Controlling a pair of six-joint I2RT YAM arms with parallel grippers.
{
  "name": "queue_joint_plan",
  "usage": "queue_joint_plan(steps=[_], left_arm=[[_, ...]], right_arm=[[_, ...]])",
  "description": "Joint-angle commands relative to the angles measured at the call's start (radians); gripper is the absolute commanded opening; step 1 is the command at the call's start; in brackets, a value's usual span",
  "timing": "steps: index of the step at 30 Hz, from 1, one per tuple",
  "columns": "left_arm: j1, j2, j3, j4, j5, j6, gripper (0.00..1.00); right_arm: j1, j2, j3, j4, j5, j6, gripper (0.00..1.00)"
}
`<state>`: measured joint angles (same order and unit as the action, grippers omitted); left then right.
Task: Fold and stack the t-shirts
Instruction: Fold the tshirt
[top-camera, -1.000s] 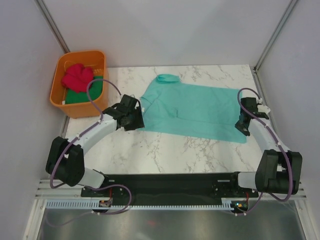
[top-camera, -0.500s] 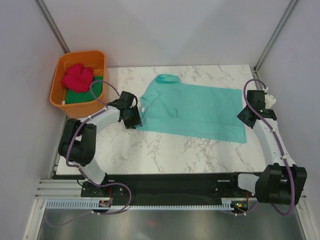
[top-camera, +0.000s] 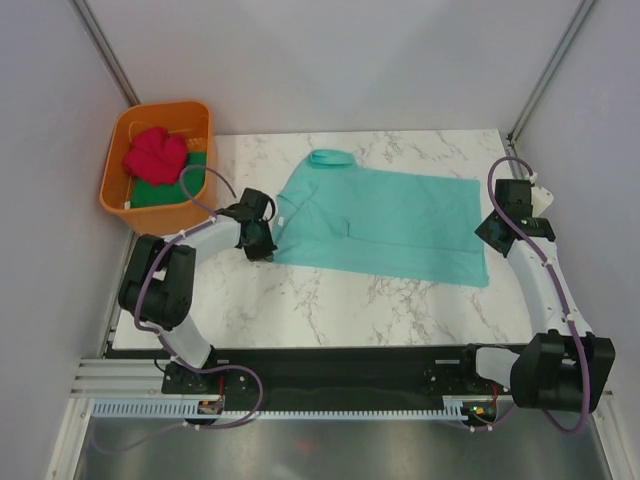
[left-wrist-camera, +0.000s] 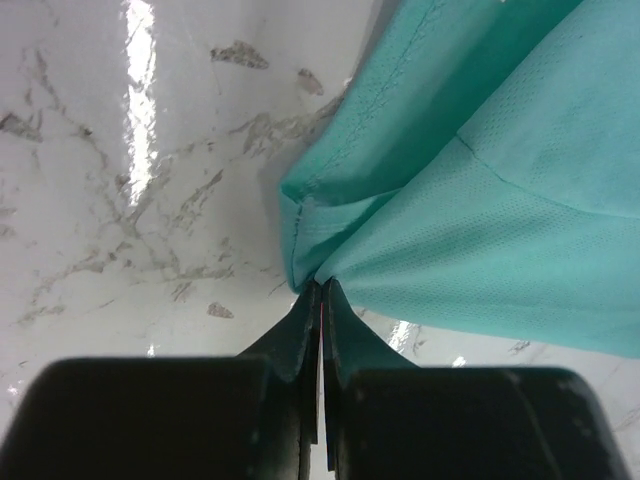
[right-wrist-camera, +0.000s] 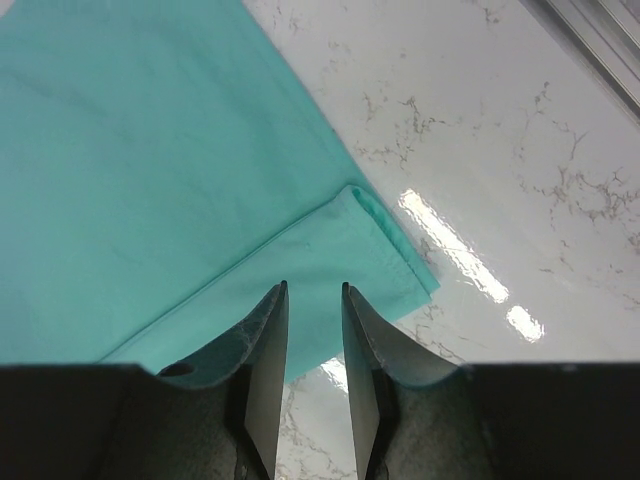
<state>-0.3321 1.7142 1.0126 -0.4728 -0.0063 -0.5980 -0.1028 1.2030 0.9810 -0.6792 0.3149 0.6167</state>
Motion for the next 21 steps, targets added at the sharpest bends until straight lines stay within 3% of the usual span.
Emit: queue_joint_plan(steps=[1, 7, 9, 10, 11, 12, 15, 17, 21], left_arm=[[0.005, -0.079, -0.049, -0.038, -0.07, -0.002, 0.02], [0.004, -0.18, -0.146, -0.113, -0.047, 0.007, 0.02], [0.004, -0.246, -0.151, -0.133, -0.05, 0.013, 0.17], [0.004, -0.261, -0.138, -0.162, -0.054, 0.023, 0.38], [0.004, -0.29, -0.12, -0.174, -0.055, 0.029, 0.44], [0.005, -0.3, -0.067, -0.187, -0.057, 0.036, 0.52], [0.005, -0.289, 0.1, -0.193, -0.037, 0.07, 0.58], [0.005, -0.249, 0.211, -0.193, 0.002, 0.107, 0.59], [0.007, -0.021, 0.556, -0.191, 0.077, 0.196, 0.59]], right_arm=[[-0.003, -0.031, 0.047, -0.025, 0.015, -0.023, 0.36], [-0.005, -0.037, 0.061, -0.039, -0.007, -0.073, 0.37], [-0.005, -0.028, 0.056, -0.004, -0.04, -0.095, 0.38], [-0.005, -0.001, 0.059, 0.012, -0.075, -0.11, 0.38], [-0.005, 0.021, 0.068, 0.029, -0.082, -0.13, 0.38], [-0.005, 0.071, 0.096, 0.035, -0.083, -0.138, 0.38], [-0.005, 0.185, 0.168, 0.092, -0.128, -0.182, 0.4], [-0.005, 0.24, 0.2, 0.157, -0.178, -0.222, 0.41], [-0.005, 0.451, 0.338, 0.217, -0.27, -0.3, 0.48]])
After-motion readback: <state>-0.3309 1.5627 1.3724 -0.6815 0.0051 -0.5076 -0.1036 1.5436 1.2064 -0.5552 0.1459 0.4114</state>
